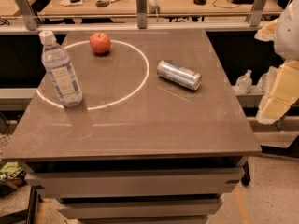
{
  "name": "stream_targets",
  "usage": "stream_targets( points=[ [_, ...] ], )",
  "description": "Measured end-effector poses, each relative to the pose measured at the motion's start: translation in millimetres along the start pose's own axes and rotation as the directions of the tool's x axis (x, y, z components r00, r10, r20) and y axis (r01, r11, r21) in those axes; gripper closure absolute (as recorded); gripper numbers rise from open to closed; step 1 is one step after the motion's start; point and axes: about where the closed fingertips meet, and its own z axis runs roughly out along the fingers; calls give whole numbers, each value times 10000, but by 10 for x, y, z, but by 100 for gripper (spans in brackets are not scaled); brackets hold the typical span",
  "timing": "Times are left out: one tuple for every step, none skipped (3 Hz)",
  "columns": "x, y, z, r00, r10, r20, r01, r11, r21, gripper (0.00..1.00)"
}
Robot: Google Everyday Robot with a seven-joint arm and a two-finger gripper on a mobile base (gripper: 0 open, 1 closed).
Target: Place redbull can upright
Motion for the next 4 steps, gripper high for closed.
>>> stream_targets(
  points=[
    [0, 0, 0, 10000, 1, 0, -1, 10000, -1, 0],
    [-6, -51, 60, 9997, 237, 62, -236, 9996, -122, 0],
    [-73, -238, 240, 9983, 563, -174, -566, 9982, -211, 0],
    [-217, -378, 523, 9949, 851, -550, -882, 9945, -569, 0]
  ],
)
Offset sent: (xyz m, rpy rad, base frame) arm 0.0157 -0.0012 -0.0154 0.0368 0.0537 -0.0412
